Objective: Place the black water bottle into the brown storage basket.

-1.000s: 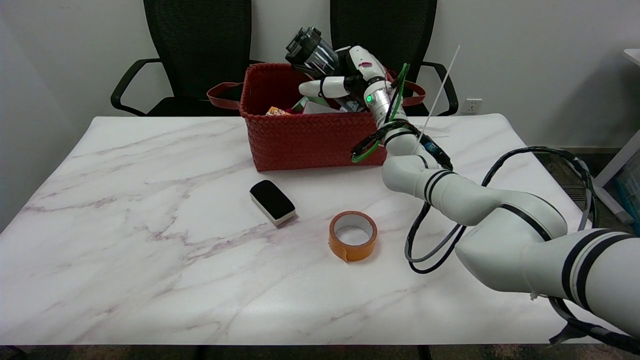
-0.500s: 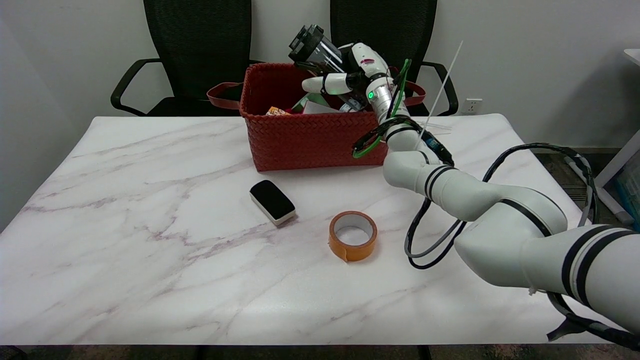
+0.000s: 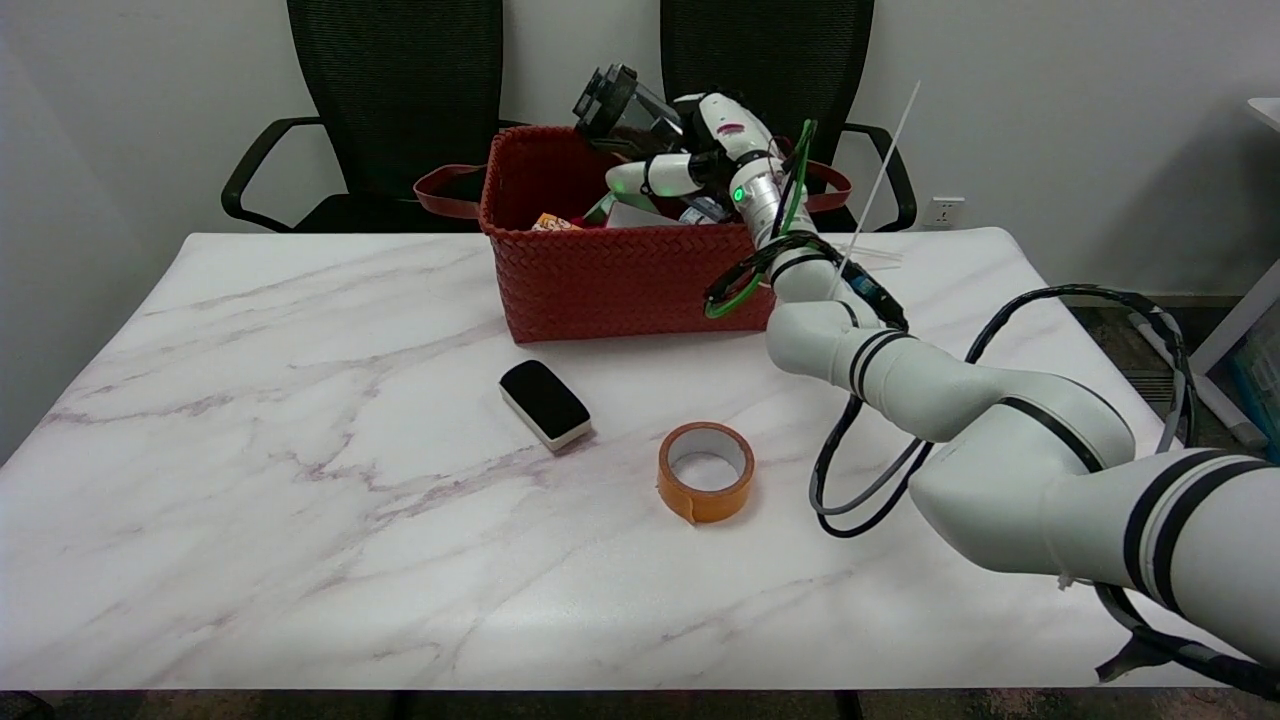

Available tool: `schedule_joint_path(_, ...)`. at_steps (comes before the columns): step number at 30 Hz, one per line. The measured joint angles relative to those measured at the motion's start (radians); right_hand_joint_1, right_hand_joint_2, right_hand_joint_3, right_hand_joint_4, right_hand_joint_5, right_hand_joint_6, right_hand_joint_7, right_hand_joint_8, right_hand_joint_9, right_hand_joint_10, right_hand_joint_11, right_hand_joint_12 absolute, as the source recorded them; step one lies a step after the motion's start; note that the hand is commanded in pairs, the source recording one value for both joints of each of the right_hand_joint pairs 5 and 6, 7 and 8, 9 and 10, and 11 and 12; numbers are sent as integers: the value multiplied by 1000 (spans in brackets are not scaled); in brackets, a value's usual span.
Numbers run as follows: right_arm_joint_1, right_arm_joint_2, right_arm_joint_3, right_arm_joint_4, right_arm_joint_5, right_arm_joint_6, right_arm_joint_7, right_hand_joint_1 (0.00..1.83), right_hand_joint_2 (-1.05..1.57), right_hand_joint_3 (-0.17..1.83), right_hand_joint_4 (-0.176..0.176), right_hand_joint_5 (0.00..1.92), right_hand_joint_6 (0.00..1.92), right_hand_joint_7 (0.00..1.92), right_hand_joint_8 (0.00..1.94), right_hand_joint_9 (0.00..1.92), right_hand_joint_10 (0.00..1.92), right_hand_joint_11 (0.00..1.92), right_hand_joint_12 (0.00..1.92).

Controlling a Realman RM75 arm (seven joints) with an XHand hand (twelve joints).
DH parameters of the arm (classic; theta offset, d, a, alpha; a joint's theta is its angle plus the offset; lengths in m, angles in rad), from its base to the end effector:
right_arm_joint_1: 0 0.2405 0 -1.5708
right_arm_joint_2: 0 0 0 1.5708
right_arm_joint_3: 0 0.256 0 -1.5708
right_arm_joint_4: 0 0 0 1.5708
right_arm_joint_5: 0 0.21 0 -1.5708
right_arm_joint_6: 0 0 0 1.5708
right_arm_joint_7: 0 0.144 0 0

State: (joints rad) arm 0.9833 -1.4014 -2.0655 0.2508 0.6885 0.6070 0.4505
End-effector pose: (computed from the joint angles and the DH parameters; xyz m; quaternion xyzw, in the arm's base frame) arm -0.1817 -0.5445 0.3130 0.6488 -0.1071 0.2933 0.6939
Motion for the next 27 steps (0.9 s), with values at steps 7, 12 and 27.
schedule_joint_path(7,-8,0,-2,3,-3,-15,-5,761,410,-175,0,218,218,465,465,382,382,229,229)
schedule_joint_path(12,-15,3,-2,13,-4,-28,-9,726,402,-175,0,97,97,377,377,294,294,224,224)
schedule_joint_path(27,-49,30,24,89,0,-53,-10,547,533,220,0,0,0,0,0,34,34,21,21)
